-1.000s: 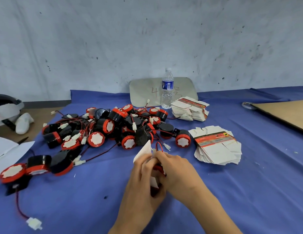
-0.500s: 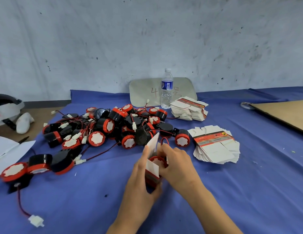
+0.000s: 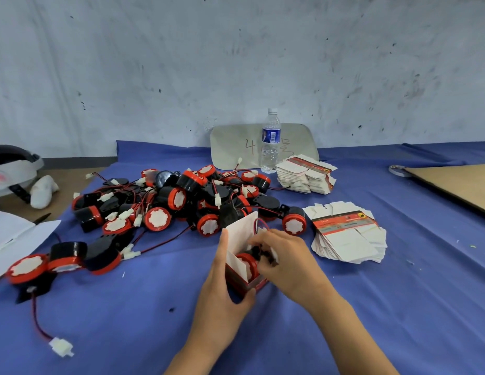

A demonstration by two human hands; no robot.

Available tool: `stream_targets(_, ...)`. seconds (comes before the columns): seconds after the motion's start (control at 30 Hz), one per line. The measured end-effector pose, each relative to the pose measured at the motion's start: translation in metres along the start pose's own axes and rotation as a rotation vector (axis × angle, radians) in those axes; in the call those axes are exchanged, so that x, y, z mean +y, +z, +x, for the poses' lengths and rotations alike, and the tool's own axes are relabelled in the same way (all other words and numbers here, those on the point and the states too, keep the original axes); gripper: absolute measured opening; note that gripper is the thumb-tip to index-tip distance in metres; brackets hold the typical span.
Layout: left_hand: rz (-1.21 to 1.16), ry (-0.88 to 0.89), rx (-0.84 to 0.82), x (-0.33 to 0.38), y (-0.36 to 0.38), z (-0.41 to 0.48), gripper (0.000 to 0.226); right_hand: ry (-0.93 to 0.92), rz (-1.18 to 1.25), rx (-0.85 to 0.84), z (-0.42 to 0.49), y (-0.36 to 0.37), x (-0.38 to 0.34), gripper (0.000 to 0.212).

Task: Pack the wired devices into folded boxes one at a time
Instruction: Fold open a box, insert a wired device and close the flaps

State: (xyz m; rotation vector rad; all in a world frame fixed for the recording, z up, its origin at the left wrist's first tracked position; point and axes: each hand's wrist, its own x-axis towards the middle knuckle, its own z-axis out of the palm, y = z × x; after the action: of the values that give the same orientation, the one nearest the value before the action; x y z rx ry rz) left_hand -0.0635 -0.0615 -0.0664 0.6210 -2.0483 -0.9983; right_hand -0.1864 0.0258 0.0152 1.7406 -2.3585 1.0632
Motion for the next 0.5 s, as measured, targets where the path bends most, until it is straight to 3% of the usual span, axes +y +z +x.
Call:
stream_targets(0.2, -0.029, -0.015, -0.037, 0.000, -0.001, 0.002, 0.121, -0.064, -0.091, -0.043, -0.001, 0.010, 0.005, 0.041)
stream_targets(0.27, -0.011, -0.014, -0.042, -0.002, 0.000, 0.002, 0.121, -0.033, -0.122, 0.034, -0.001, 0.011, 0.007, 0.042)
stream_targets(0.37, 0.032, -0.026, -0.036, -0.002, 0.000, 0.001, 0.121, 0.047, 0.015, 0.261, -0.001, 0.006, 0.009, 0.041)
stream_targets(0.5, 0.022, -0.006, -0.032, 0.001, -0.001, 0.000, 0.120, -0.100, 0.264, 0.421, -0.004, -0.002, 0.001, 0.038)
